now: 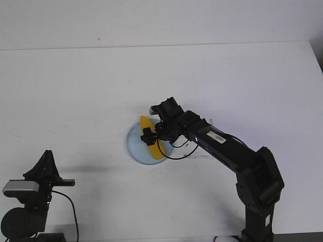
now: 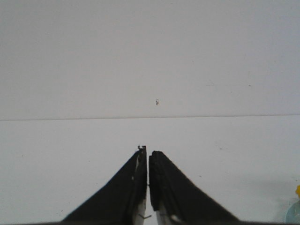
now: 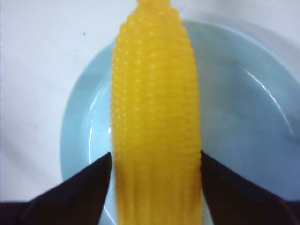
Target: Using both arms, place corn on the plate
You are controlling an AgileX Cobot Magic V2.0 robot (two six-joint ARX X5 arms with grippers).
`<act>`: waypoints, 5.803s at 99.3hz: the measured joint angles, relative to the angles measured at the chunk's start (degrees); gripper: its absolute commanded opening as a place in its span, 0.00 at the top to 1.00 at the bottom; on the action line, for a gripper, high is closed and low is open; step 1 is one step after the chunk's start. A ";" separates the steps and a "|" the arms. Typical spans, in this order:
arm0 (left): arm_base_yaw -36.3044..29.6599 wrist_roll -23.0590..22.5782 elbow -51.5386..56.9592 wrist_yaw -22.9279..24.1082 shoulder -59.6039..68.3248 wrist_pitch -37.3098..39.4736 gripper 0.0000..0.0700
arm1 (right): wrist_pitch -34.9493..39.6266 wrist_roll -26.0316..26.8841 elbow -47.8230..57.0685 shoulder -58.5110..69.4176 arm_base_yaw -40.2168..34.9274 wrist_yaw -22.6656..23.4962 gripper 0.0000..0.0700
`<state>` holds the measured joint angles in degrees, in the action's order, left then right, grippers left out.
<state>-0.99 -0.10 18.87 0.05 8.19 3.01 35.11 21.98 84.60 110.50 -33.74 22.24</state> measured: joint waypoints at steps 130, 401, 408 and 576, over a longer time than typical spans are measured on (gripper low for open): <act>0.00 0.00 0.00 0.00 0.00 0.00 1.00 | -38.73 -18.80 -50.58 -52.68 20.41 -31.89 0.94; -0.04 2.58 -16.83 -1.03 -7.91 6.75 1.00 | -35.78 -18.82 -64.63 -97.98 34.86 -23.67 0.94; -0.04 2.58 -16.83 -1.03 -7.91 6.75 1.00 | -35.78 -18.82 -64.63 -97.98 34.86 -23.69 0.94; -0.04 2.58 -16.90 -1.03 -7.89 4.31 1.00 | -39.12 -18.82 -80.00 -105.57 31.10 -24.57 0.94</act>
<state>-1.04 2.48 1.98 -0.97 0.30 7.31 -4.01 3.16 4.60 4.93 -2.63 -2.33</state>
